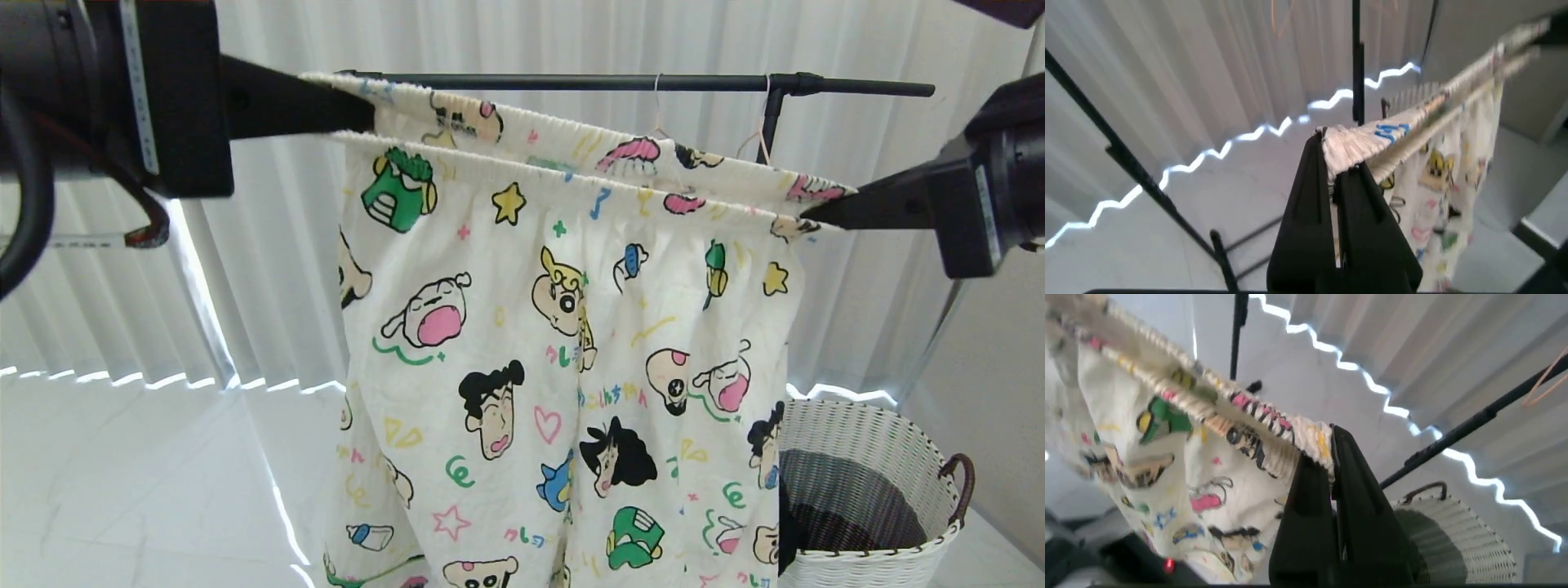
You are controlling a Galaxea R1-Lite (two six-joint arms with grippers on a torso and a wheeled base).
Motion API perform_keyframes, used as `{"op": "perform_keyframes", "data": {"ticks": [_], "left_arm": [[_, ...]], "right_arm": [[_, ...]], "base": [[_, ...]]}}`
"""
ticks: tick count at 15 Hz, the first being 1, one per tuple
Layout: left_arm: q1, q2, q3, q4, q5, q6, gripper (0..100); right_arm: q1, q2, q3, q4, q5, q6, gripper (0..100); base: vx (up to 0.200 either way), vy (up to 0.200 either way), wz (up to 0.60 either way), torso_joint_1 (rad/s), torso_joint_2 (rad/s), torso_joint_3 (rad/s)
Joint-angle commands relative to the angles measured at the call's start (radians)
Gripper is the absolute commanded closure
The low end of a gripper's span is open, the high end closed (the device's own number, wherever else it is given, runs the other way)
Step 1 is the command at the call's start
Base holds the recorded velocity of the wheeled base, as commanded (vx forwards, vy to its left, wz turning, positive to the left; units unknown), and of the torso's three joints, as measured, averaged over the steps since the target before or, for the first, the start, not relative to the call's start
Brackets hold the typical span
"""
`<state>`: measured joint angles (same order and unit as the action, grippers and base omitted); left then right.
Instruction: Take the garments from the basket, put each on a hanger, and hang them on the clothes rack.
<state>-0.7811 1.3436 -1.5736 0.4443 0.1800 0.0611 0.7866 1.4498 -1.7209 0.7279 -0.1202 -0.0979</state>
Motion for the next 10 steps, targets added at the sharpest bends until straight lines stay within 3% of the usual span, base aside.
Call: {"op": "perform_keyframes", "data": {"ticks": [1,3,5,7,10], "left_arm": [[0.009,0.048,-0.029,-0.039,-0.005,0.011,100],[0.009,0.123,-0.071,-0.088,-0.008,0.011,100],[0.009,0.158,-0.111,-0.091,-0.051,0.009,100],[0.011,0.169,-0.112,-0.091,-0.091,0.011,100],[0.011,0.164,-0.089,-0.090,-0.086,0.014,100]], "right_arm": [[0.066,-0.091,0.072,0.050,0.004,-0.006,100],[0.164,-0.158,0.161,0.067,0.005,-0.006,100],[0.234,-0.161,0.165,0.067,0.005,-0.006,100],[0.276,-0.152,0.164,0.064,0.004,-0.006,100],[0.283,-0.146,0.164,0.062,0.001,-0.006,100]], "base": [[0.000,0.000,0.00,0.000,0.00,0.000],[0.000,0.000,0.00,0.000,0.00,0.000],[0.000,0.000,0.00,0.000,0.00,0.000],[0.000,0.000,0.00,0.000,0.00,0.000],[0.000,0.000,0.00,0.000,0.00,0.000]]}}
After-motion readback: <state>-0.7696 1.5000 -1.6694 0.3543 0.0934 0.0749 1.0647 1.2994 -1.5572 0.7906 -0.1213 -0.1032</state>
